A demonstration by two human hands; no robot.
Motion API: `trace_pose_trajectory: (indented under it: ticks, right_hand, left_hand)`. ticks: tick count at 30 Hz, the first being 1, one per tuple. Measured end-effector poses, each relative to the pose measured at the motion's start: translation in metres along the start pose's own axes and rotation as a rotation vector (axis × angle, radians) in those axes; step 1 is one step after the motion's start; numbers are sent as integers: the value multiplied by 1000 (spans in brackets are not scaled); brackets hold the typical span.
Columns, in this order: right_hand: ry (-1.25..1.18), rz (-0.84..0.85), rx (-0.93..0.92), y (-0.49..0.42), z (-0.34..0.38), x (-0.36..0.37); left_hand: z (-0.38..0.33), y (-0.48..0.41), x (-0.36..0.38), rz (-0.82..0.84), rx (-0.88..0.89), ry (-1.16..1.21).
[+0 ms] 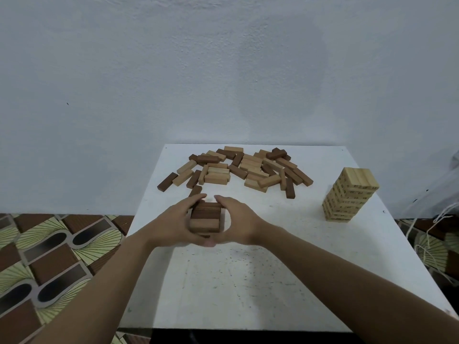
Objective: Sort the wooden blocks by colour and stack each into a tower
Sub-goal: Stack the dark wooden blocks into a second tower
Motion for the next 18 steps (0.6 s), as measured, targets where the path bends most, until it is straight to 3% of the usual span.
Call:
trace_pose_trajectory:
  ticks: [3,5,7,11,18]
  right_hand:
    - [-233,-77,43,12,-11,19]
    - [-368,-104,75,21,-8,29]
    - [-376,-90,90,27,0,38]
    - [-280,-76,80,23,4,51]
    - [-271,-74,74,24,3,52]
  left_hand:
    - [5,24,5,-73,-15,267]
    - [3,36,15,-215,-31,396]
    - [4,42,29,-362,-115,539]
    - [6,38,55,-391,-175,980]
    - [-2,36,64,-440,-130,1016]
Point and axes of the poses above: each hand's wrist, its own y-axis away from the middle knuckle, its own x-axis out of the palm, z = x × y, the point moved 4 cm from there along -y, towards the middle knuckle, and after that the axes turned 6 degrees about y, right-handed, at the moved point
